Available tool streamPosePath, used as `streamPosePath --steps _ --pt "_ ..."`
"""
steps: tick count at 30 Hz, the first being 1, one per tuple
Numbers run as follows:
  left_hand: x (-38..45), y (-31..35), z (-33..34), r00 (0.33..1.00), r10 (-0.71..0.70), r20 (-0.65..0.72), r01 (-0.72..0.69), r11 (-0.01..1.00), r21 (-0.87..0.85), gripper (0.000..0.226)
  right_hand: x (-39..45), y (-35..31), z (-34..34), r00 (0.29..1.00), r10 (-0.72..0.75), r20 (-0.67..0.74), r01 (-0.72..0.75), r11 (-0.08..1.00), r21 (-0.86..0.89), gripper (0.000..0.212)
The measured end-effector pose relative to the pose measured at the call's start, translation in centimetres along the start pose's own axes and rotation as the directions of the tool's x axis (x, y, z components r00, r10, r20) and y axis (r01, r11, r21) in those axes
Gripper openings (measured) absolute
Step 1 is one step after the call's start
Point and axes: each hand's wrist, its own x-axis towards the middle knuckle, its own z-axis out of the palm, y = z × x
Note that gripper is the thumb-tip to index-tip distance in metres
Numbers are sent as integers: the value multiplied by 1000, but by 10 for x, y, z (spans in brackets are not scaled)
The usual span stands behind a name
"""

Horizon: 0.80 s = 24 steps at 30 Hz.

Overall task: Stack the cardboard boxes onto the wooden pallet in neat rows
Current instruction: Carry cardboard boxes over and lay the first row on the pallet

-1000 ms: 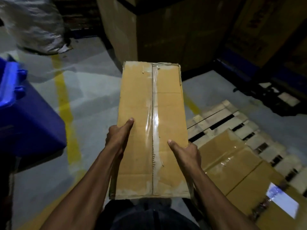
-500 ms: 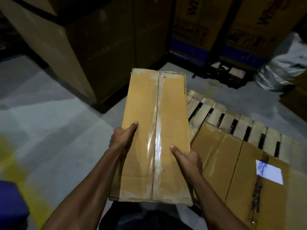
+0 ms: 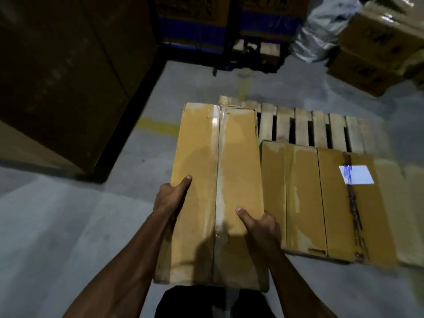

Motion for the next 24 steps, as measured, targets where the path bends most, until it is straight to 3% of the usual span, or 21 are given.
streamPosePath --steps 5,16,18,24 --pt "42 -18 34 999 -27 31 26 998 50 60 36 29 22 998 33 -52 -34 999 -34 89" --pt "155 -86 130 998 -27 59 22 996 90 68 160 114 73 993 42 -112 -48 998 -51 113" --pt "170 -94 144 998 -18 67 11 995 99 63 179 125 79 992 38 -122 -44 998 -43 109" --pt "203 -105 180 997 -10 77 0 991 137 76 224 153 95 970 -21 -241 4 997 -71 83"
